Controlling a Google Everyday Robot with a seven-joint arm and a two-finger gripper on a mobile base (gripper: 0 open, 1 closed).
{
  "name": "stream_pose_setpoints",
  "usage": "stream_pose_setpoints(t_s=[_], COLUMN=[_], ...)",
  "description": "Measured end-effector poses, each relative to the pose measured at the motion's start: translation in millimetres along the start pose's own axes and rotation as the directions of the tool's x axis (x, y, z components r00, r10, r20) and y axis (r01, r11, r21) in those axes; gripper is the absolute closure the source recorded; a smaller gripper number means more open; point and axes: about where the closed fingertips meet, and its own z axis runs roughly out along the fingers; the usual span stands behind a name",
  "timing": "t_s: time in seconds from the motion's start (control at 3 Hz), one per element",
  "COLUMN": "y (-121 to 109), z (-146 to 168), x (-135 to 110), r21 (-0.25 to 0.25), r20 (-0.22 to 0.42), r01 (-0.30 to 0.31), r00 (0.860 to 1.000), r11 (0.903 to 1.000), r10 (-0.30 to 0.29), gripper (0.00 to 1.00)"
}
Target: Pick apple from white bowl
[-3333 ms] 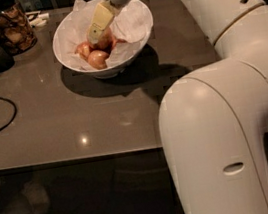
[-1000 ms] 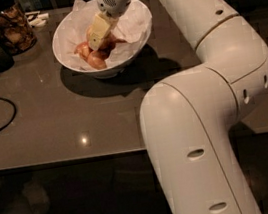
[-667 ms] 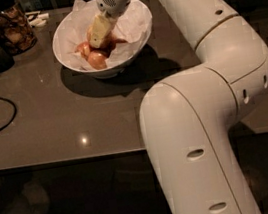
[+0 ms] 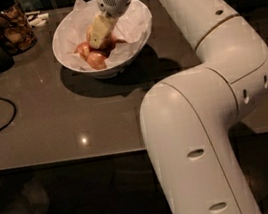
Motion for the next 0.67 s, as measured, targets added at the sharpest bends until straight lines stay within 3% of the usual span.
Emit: stream_pose_setpoints(t_s=[0.67], y=[3], z=[-37], x=[-3], r21=[0.035], r20=[0.077], r01=[0.0], r00=[0.997], r11=[0.9994], r10=[-0.003], gripper=[1.0])
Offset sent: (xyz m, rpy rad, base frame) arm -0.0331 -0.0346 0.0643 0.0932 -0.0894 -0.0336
